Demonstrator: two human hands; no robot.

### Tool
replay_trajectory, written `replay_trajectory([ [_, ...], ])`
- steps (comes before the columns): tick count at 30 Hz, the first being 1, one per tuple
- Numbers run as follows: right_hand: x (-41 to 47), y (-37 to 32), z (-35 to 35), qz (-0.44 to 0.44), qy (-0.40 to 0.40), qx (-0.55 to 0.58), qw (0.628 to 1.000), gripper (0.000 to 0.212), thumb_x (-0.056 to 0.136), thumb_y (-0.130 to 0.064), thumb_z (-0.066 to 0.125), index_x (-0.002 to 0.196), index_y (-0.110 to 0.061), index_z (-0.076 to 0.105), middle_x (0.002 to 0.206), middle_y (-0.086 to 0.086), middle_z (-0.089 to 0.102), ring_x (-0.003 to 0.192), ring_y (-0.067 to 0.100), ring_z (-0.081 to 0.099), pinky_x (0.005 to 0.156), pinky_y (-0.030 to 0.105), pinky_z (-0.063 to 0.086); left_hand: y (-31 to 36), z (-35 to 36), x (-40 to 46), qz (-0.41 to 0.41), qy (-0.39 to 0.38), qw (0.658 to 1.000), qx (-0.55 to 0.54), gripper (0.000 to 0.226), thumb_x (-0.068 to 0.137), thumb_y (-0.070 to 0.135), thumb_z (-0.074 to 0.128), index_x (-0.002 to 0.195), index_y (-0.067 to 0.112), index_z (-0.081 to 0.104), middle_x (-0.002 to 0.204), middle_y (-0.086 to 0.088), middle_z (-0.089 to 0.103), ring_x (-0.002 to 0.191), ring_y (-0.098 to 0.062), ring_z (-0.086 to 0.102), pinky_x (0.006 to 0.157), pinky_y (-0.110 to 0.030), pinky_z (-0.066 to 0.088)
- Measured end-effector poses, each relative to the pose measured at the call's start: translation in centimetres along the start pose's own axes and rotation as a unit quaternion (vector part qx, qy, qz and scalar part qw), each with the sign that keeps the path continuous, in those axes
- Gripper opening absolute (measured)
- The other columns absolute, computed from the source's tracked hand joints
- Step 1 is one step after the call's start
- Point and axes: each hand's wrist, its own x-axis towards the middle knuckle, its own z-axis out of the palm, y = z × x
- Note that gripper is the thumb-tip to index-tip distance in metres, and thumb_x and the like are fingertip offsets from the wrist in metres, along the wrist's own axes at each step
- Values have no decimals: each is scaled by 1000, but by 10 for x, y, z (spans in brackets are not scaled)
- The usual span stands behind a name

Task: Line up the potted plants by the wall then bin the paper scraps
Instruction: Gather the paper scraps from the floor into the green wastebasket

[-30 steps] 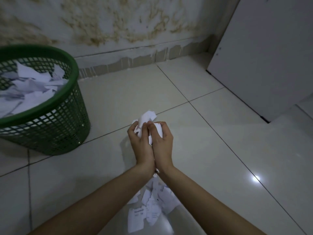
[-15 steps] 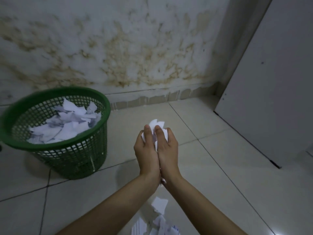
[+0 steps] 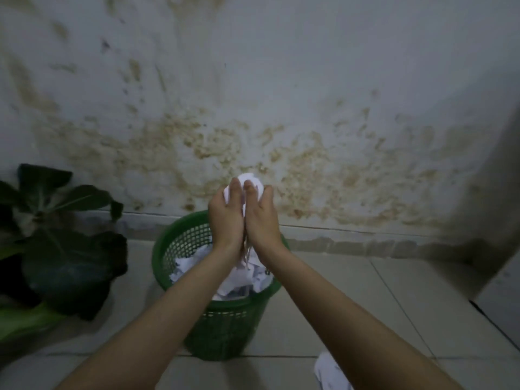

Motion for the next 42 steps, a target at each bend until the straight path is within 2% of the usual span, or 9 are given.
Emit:
replay_trajectory([
  [3,13,22,7,72,-105,-153,980,43,101,-32,31,133,-4,32,132,19,50,115,31,54,85,31,43,-30,-36,30,27,-110,953,280,35,98,28,41,105,-1,60,100,-16,65,85,-24,57,61,-26,40],
  [7,15,55,-1,75,-195,-353,912,50,97,-31,43,139,-5,33,143,14,42,128,30,44,99,36,39,-49,-67,45,36,-265,744,612,59,92,49,44,133,7,43,138,-18,45,125,-32,43,101,-39,40],
  [12,11,64,-10,50,-226,-477,848,53,96,-30,45,142,-9,31,148,18,33,139,37,25,112,46,29,-43,-64,39,-6,-344,646,681,94,87,61,41,148,10,-10,155,-19,-14,144,-37,-10,116,-51,6],
  [18,-2,63,-16,69,-337,-566,749,38,95,-19,44,130,-5,47,135,21,46,125,36,41,108,49,33,-64,-55,25,-64,-472,529,702,92,87,61,43,149,18,-10,156,-14,-15,144,-36,-10,116,-53,7],
  [21,-1,51,-29,25,-288,-551,783,41,95,-21,43,134,-9,45,140,19,43,132,35,36,111,50,27,-49,-42,22,-8,-456,529,716,84,90,58,39,150,18,-3,157,-17,-10,144,-39,-5,113,-59,4],
  [26,-4,9,-71,-8,-174,-487,856,36,95,-21,45,128,-9,50,131,16,54,119,31,52,102,42,41,-6,-5,-6,155,-409,594,675,65,93,49,41,146,17,21,154,-15,17,142,-33,17,115,-58,11],
  [31,-21,13,-146,74,-102,-504,854,36,98,-20,41,129,-6,52,133,16,53,122,29,50,94,31,40,-3,31,-65,300,-429,645,558,50,93,41,43,134,11,43,137,-13,44,123,-29,43,107,-44,34],
  [37,-72,91,-207,316,-193,-504,780,38,99,-6,33,134,-3,48,135,16,52,96,25,54,48,18,38,-64,64,-121,241,-567,602,508,48,96,35,43,137,11,40,139,-11,40,124,-27,44,102,-37,39],
  [42,-86,163,-225,363,-166,-507,764,42,95,1,31,136,4,42,141,21,44,115,31,51,89,35,43,-141,69,-136,123,-640,517,555,46,97,23,42,137,2,35,139,-19,38,127,-30,41,103,-37,38],
])
